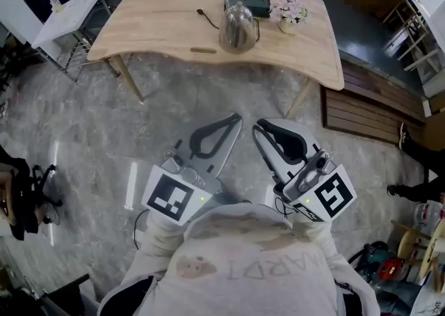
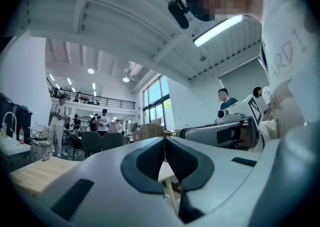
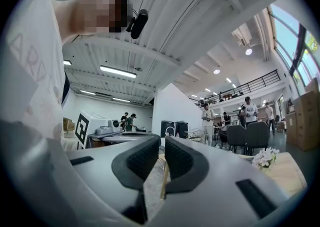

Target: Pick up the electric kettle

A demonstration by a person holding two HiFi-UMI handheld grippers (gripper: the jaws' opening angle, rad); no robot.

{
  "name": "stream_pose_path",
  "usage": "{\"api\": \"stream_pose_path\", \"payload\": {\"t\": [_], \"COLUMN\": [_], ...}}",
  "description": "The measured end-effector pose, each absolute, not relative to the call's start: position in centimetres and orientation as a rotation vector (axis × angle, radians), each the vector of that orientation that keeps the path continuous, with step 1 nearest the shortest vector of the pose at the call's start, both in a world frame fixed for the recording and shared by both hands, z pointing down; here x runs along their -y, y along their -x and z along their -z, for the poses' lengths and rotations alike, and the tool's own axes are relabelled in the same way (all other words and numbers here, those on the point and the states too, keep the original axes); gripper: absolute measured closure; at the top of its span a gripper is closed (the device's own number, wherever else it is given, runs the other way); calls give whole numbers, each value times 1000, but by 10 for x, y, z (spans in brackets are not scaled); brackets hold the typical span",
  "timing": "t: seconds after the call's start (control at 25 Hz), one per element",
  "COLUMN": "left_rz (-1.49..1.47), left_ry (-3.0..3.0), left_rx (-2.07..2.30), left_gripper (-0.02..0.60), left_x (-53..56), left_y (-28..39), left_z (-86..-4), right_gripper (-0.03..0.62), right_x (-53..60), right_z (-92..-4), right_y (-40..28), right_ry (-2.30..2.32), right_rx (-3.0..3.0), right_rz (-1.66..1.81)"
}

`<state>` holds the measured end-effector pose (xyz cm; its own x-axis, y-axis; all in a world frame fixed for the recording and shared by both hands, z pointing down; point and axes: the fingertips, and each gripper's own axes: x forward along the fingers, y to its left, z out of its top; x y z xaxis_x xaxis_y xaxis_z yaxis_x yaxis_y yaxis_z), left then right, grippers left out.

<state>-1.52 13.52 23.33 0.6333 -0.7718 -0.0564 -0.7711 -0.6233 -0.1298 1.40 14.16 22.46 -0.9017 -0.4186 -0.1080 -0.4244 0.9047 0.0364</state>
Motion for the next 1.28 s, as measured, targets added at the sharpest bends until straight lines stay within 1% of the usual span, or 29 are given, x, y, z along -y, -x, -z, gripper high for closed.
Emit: {"api": "stream_pose_path", "payload": {"t": [0.44,0.64,0.88,1.28], "left_rz": [-45,-25,-12,97], "left_ry": [2853,2888,2918,2921], "left_rx": [-1203,-1154,-1117,-1111], "left_gripper": [563,497,470,416], "left_x": [-113,-104,-92,-49], "left_y": [43,43,40,36], "left_z": [-244,-253,-265,-289], "right_gripper": [551,551,551,551], "right_x": [-132,-129,-121,-82], "right_z": [-222,-227,-227,-228], "right_y": [15,17,16,13], "right_ry": [689,729,756,733], "right_rx": [-2947,-2952,-2962,-2931], "right_rz": [-124,-116,-124,-123]}}
